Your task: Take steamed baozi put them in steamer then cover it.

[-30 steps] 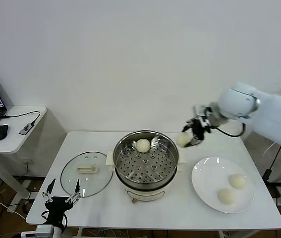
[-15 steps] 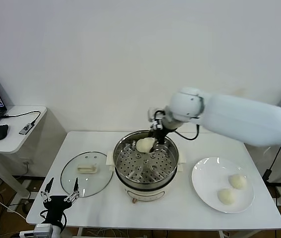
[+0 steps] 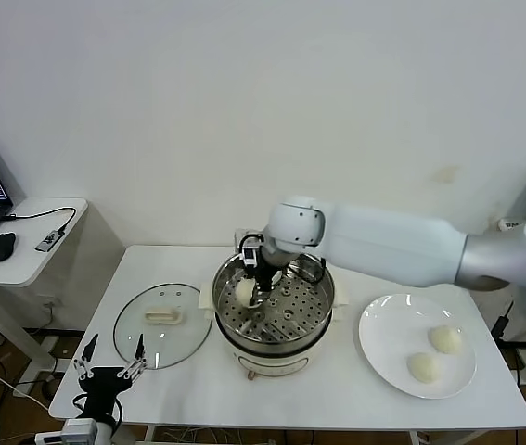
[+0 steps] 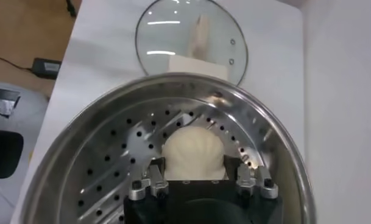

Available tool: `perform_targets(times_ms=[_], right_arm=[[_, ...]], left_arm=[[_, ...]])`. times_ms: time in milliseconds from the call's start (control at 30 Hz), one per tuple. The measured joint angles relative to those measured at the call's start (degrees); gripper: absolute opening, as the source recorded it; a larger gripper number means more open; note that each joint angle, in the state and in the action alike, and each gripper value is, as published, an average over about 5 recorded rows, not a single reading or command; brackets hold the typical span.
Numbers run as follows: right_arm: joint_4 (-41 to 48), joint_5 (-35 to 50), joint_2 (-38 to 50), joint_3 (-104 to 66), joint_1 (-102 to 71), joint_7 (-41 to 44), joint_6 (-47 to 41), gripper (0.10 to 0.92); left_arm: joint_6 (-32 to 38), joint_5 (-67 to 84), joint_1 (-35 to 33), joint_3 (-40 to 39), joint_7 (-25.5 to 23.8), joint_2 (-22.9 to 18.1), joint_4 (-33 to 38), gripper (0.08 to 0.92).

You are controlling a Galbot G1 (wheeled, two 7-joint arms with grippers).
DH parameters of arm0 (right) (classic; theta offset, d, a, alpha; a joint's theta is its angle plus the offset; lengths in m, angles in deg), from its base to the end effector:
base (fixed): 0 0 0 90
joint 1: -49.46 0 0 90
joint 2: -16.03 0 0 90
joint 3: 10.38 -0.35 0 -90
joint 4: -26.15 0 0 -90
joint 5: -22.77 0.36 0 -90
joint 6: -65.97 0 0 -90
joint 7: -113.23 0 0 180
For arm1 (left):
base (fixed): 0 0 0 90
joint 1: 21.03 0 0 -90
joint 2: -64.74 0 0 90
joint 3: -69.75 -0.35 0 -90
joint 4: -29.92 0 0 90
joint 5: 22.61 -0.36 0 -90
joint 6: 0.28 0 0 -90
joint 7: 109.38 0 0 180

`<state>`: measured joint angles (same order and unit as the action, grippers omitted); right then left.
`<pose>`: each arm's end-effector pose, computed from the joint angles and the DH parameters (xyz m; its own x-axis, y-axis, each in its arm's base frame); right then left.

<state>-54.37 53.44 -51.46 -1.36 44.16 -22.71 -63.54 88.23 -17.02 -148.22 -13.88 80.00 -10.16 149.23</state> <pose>0.5050 0.1673 -0.1028 -0.1891 -0.3232 0.9272 -0.9654 -0.1114 -0.2357 0.1526 0.0789 -0.3150 -0.9839 -0.1312 0.1213 -0.1050 0.9738 0.2016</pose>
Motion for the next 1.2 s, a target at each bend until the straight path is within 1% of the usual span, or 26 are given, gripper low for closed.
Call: perform_targets(times_ms=[133, 333, 433, 633, 800, 1000, 1200], right_arm=[[1.3, -0.6, -0.9, -0.4, -1.4, -0.8, 0.0, 0.626], [1.8, -0.7, -1.3, -1.1, -1.9, -1.1, -0.1, 0.773], [1.4, -0.8, -0.9, -1.0, -1.5, -0.3, 0.1, 0.814], [-0.9, -1.4, 1.9, -0.4, 2.1, 3.4, 2.0, 0.823], [-4.8, -2.7, 7.0, 0.8, 7.0, 7.9, 4.4, 0.823], [-11.0, -6.2, 16.5, 2.9, 11.2, 13.1, 7.9, 0.823], [-16.8, -12.4, 28.3, 3.5, 11.7, 16.6, 12.0, 0.823]], left_arm=[[0.1, 0.0, 0.0, 0.0, 0.0, 0.0, -0.1, 0.823], [0.1, 0.0, 0.1, -0.3, 0.0, -0.3, 0.0, 0.823], [0.1, -0.1, 0.1, -0.5, 0.0, -0.3, 0.1, 0.823], [0.0, -0.1, 0.2, -0.8, 0.0, -0.2, 0.2, 0.823], [0.0, -0.1, 0.3, -1.2, 0.0, 0.2, 0.3, 0.823], [0.1, -0.3, 0.2, -1.8, 0.0, 0.5, 0.4, 0.823], [0.2, -0.9, -0.2, -2.6, 0.1, 0.6, 0.4, 0.823]])
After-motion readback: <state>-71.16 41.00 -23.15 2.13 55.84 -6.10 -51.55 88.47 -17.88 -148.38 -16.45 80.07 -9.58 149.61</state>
